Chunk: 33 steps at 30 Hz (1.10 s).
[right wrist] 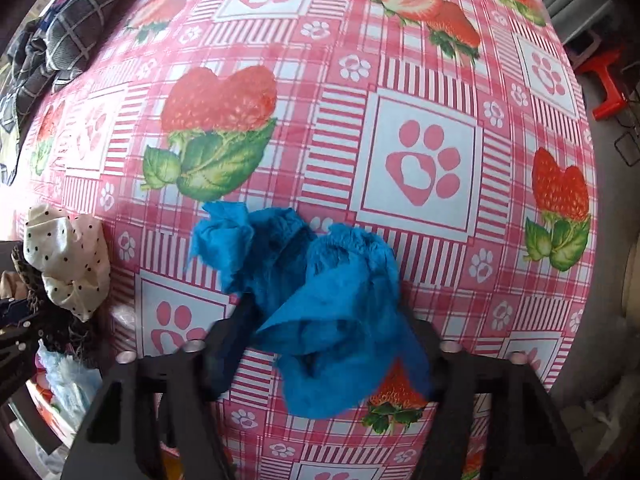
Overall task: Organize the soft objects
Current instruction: 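Grasp the leopard-print cloth with the left tool while the right tool grasps a blue mesh cloth, then carry the leopard-print cloth and blue mesh cloth with both tools toward the white box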
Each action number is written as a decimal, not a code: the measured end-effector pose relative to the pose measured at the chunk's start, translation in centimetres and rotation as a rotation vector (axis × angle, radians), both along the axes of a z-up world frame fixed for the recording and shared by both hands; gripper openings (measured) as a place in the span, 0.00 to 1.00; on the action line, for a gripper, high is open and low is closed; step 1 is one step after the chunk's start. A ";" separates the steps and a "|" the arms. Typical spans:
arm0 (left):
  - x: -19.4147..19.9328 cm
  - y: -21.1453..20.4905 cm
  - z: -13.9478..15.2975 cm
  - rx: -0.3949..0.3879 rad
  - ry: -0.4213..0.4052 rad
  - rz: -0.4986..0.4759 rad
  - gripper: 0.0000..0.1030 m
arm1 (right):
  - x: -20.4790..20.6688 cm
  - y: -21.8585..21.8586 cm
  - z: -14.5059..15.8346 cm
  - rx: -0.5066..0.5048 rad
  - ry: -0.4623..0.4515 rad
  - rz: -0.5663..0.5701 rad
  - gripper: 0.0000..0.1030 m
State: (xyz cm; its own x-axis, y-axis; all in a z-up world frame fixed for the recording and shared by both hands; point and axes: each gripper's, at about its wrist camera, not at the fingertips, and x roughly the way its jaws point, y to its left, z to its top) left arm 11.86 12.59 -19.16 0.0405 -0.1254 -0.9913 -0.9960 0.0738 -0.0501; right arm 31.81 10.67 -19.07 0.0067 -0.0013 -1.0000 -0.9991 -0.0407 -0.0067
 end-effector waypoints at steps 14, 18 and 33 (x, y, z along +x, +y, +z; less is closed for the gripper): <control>-0.9 -2.8 9.8 0.296 0.013 -0.025 0.20 | 3.8 -2.7 9.1 0.075 0.241 -0.187 0.26; -0.8 -3.5 11.1 0.322 -0.002 -0.043 0.20 | 5.3 -4.8 11.2 0.091 0.242 -0.215 0.26; -1.9 -12.4 15.1 0.337 0.008 -0.157 0.21 | 1.6 -12.7 16.8 0.142 0.270 -0.240 0.26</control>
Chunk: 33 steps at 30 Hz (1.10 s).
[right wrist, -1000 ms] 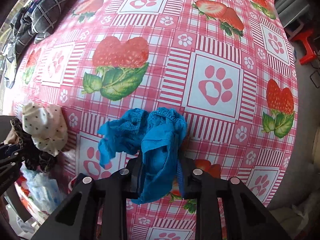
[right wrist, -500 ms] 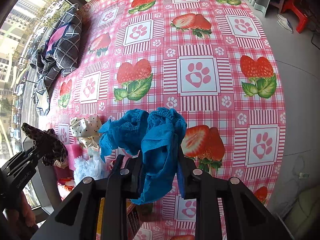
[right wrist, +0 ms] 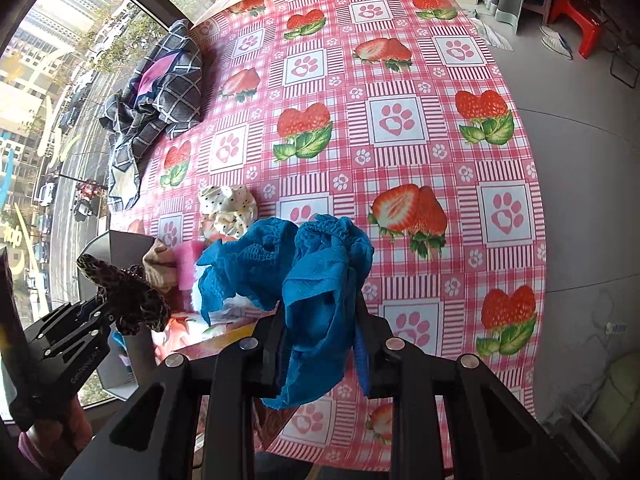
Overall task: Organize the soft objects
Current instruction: 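Carry the leopard-print cloth and blue mesh cloth with both tools toward the white box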
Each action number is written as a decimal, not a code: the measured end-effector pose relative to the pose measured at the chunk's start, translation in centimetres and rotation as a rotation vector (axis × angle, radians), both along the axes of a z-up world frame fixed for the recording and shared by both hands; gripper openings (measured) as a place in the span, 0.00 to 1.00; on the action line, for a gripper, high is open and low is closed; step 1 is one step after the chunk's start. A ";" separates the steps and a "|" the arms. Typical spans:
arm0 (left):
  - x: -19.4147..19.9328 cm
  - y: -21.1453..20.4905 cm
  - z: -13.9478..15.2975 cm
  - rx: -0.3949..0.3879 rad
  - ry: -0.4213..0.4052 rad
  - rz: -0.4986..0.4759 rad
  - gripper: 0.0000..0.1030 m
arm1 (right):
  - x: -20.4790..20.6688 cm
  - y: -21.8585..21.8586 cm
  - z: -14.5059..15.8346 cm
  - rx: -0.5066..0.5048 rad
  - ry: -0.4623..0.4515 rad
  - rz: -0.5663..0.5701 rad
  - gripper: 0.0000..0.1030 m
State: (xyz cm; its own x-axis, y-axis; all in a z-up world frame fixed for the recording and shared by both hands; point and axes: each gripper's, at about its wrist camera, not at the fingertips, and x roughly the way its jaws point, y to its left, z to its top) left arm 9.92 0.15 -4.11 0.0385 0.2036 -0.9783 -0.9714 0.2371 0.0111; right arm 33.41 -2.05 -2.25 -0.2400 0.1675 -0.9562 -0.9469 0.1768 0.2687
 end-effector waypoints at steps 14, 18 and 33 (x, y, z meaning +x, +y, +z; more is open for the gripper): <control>-8.5 -5.7 3.2 0.063 0.026 0.140 0.21 | -12.1 -5.8 4.2 0.065 -0.074 0.263 0.27; -11.3 -6.7 3.8 0.077 0.030 0.198 0.21 | -16.1 -5.8 4.4 0.080 -0.091 0.352 0.27; -18.7 -8.9 4.3 0.088 0.017 0.372 0.21 | -27.1 -5.5 5.4 0.126 -0.158 0.613 0.27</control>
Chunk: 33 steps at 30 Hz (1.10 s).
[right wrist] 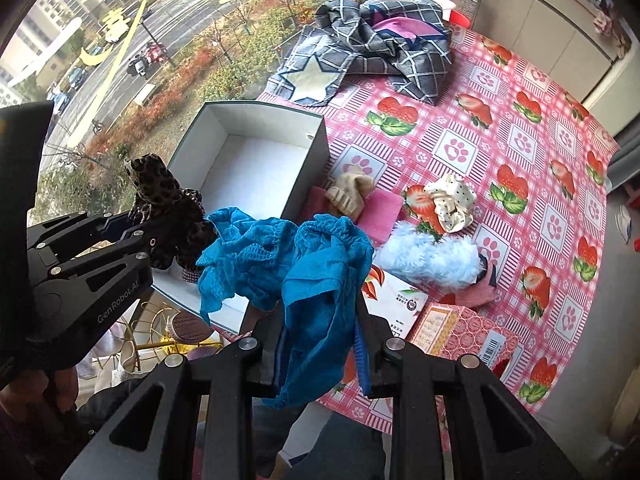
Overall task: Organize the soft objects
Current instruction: 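Carry the leopard-print cloth and blue mesh cloth with both tools toward the white box, then hold both cloths over the white box and lower them toward its floor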
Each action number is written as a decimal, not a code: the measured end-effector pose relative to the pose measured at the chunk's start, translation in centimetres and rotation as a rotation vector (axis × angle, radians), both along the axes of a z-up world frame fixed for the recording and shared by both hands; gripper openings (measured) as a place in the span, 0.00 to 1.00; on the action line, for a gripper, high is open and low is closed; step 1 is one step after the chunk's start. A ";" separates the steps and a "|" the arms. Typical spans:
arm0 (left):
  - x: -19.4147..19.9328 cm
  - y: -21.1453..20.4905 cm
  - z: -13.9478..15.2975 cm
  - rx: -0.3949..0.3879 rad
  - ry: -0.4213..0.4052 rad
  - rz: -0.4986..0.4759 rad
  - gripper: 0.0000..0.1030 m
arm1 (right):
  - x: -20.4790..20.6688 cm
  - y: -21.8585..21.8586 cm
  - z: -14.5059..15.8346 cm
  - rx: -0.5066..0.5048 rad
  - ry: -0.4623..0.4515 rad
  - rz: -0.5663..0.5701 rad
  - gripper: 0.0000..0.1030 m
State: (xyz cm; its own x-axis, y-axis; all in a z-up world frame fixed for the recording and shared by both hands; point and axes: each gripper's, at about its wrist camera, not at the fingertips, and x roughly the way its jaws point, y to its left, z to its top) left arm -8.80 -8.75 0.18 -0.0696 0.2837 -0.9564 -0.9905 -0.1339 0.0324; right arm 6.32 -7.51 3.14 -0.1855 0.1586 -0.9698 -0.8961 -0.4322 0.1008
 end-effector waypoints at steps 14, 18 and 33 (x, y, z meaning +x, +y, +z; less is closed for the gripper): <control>-2.4 -1.1 0.1 0.003 -0.006 0.064 0.21 | -4.2 -0.2 -0.1 0.005 -0.021 0.116 0.27; -2.6 -1.2 0.2 0.005 -0.008 0.071 0.21 | -4.7 -0.2 -0.1 0.005 -0.022 0.130 0.27; -2.8 -1.1 0.2 0.004 -0.010 0.071 0.21 | -5.3 -0.1 -0.3 0.001 -0.028 0.149 0.27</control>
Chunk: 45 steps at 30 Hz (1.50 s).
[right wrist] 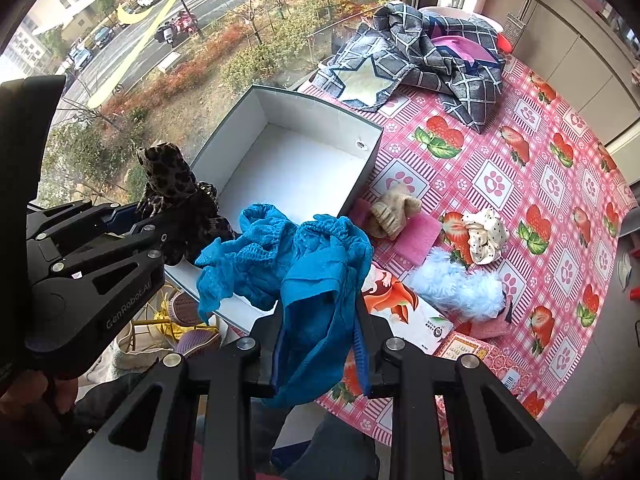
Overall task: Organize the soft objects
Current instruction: 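Hold both cloths over the white box and lower them toward its floor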
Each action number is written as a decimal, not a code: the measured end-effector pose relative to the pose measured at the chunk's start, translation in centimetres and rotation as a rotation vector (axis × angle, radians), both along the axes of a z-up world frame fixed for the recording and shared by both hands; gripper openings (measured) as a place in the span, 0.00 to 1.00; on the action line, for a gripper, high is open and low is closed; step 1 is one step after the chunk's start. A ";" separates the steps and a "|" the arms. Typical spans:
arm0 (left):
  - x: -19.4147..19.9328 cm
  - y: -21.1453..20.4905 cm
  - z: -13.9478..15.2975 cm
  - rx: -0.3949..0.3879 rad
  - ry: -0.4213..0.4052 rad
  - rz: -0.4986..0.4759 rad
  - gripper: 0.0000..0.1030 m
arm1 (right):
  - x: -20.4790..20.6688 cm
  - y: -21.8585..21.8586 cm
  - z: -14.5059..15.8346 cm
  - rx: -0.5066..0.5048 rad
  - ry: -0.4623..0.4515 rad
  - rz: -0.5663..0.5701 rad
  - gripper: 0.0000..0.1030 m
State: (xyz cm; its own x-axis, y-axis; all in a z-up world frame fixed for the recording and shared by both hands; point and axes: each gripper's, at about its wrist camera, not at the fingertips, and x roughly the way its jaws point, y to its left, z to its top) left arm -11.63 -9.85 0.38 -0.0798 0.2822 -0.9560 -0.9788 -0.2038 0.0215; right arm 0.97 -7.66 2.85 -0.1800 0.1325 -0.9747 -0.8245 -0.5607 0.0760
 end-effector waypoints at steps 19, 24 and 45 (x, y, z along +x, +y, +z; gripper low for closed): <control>-0.8 0.3 -0.5 -0.009 -0.006 0.023 0.21 | -1.0 0.5 -0.3 -0.001 -0.013 0.035 0.27; -0.9 0.5 -0.5 -0.010 -0.007 0.024 0.21 | -1.2 0.6 -0.4 -0.001 -0.015 0.041 0.27; -1.3 1.3 -1.2 -0.026 -0.011 0.033 0.22 | -1.7 1.2 -0.8 -0.009 -0.026 0.059 0.27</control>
